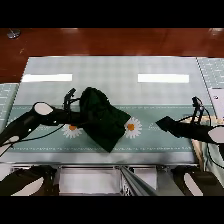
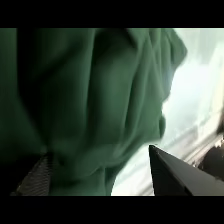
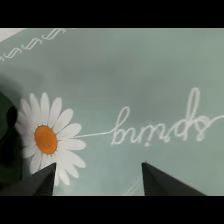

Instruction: Fold the shirts.

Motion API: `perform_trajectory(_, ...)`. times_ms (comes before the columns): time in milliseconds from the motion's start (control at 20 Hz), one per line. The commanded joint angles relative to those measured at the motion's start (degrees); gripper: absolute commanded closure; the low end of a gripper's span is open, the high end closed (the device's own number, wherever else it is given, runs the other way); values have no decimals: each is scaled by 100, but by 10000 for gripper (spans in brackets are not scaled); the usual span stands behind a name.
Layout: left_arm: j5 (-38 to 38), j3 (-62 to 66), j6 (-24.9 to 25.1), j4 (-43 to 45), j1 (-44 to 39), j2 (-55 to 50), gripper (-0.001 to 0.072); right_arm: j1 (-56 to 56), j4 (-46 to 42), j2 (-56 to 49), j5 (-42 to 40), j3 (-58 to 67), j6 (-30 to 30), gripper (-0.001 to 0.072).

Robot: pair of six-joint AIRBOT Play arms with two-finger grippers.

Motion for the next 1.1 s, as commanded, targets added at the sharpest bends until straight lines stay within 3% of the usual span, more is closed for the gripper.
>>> perform_trajectory(0, -2, 752, 15, -44, -157, -872, 21, 612, 240, -103, -225, -87, 254, 92)
perform_trajectory(50, -155, 962, 20, -35, -153, -1069, 197, 874, 404, -247, -291, -87, 258, 92)
perform_trajectory(100, -350, 1174, 94, -24, -109, -1235, 580, 1217, 678, -463, -420, -87, 256, 92)
perform_trajectory(150, -544, 1399, 264, -22, -48, -1331, 675, 1593, 994, -710, -627, -87, 249, 92)
perform_trajectory(400, -1513, 2218, 455, -22, 466, -1290, 675, 3226, 2087, -2293, -1843, 297, 33, 92)
perform_trajectory(800, -1705, 2304, 520, -26, 531, -1274, 675, 3976, 2267, -4299, -2015, 1867, -79, 93)
perform_trajectory(850, -1703, 2304, 520, -26, 533, -1274, 675, 3991, 2282, -4463, -2072, 2035, -68, 122)
perform_trajectory(900, -1707, 2304, 518, -26, 533, -1274, 675, 3987, 2361, -4588, -2061, 2170, -72, 269)
perform_trajectory(950, -1705, 2306, 518, -28, 538, -1268, 675, 3987, 2350, -4651, -2039, 2293, -103, 524)
perform_trajectory(1000, -1703, 2310, 527, -94, 564, -1231, 675, 3974, 2339, -4640, -1923, 2422, -297, 692)
perform_trajectory(1050, -1740, 2367, 664, -293, 632, -1132, 675, 3891, 2306, -4557, -1648, 2608, -472, 691)
